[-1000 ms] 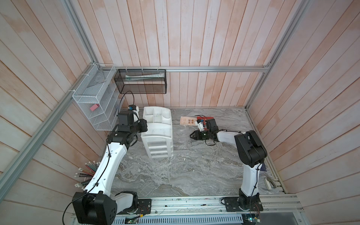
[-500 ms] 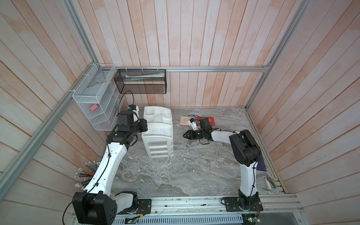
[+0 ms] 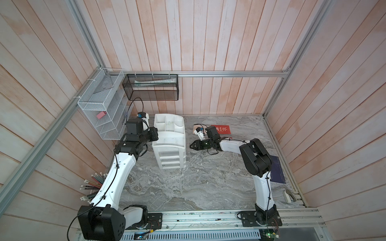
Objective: Take the postcards out of the drawer
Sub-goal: Close the drawer at the center of the board, then move the storage box to the center of the board.
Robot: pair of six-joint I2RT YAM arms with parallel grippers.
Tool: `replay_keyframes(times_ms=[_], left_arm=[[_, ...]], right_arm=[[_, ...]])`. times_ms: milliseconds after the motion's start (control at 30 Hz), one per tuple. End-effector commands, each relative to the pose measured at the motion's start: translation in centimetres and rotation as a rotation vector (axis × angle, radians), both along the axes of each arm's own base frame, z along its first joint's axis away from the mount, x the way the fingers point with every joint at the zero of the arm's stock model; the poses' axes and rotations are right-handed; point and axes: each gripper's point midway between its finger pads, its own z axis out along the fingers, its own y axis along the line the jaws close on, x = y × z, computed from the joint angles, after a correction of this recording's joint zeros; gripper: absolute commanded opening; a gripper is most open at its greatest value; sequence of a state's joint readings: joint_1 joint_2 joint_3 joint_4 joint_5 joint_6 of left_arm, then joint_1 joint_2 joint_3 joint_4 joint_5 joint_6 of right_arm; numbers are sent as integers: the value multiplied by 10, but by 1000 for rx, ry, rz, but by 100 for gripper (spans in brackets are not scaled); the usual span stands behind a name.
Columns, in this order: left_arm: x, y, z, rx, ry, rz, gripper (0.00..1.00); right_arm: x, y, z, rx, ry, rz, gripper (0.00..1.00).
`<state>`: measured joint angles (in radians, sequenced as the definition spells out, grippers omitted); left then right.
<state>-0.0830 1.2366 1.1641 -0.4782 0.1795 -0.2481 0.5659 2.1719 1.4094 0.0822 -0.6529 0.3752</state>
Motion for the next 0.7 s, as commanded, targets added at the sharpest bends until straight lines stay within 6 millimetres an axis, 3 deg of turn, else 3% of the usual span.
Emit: replay_keyframes(times_ms=[0,367,667], left_arm=[[-2,-10,-9,-25,17,-45,21],[2,-22,-19,-82,34,-89,19],[13,-32,-23,-127,35,-117,18]], right_arm=[[-5,13,-4,12,25,30,39],[-1,34,8,86,32,61,39],[20,29,19,130,21,34,39]])
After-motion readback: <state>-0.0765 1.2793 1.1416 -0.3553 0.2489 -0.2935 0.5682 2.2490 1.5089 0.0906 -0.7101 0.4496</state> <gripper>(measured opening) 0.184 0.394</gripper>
